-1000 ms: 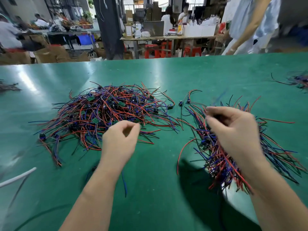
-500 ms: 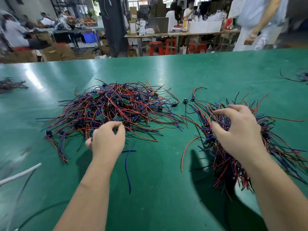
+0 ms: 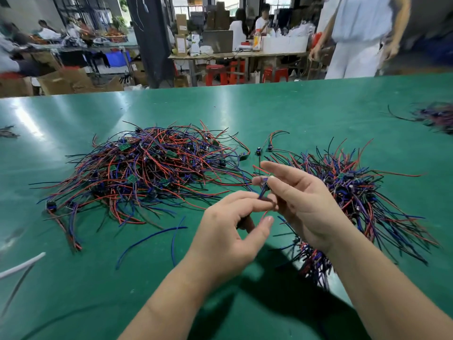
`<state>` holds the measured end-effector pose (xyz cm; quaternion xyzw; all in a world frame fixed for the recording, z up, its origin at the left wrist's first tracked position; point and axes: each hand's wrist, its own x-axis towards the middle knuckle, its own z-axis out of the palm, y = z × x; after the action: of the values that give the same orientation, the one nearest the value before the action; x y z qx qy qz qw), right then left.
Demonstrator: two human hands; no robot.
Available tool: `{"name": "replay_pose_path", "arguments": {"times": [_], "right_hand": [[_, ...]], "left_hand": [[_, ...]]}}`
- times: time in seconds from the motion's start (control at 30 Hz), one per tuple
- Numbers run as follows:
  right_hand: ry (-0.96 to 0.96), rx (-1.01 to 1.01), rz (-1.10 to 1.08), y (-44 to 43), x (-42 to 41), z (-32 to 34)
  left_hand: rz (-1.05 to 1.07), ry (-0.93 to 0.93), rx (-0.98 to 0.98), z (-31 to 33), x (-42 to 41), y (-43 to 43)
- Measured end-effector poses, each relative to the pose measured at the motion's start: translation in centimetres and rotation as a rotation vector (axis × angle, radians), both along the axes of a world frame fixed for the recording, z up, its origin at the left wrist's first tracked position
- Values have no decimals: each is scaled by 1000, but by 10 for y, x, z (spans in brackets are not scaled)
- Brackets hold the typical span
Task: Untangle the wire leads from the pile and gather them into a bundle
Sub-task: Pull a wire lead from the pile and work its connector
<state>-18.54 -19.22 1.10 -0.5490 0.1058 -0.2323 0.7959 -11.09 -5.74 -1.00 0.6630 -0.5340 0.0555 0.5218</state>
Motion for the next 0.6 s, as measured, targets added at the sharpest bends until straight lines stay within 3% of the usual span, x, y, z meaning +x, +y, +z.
{"name": "replay_pose_path", "arguments": {"times": [0.23, 0.3, 0.4, 0.47, 0.6], "right_hand": [[18, 143, -62, -4, 1, 2], [-8, 183, -48, -5, 1, 2], [-26, 187, -10, -6, 0, 1], [-25, 177, 20, -6, -1, -1], [-15, 149, 57, -3, 2, -4]], "left_hand": [[-46, 32, 106, -6, -2, 2], [-73, 333, 161, -2, -5, 0], [-213, 1082, 92, 5, -11, -8], [-250, 1241, 36, 6, -13, -10], [-269, 1248, 11, 5, -10, -9]]}}
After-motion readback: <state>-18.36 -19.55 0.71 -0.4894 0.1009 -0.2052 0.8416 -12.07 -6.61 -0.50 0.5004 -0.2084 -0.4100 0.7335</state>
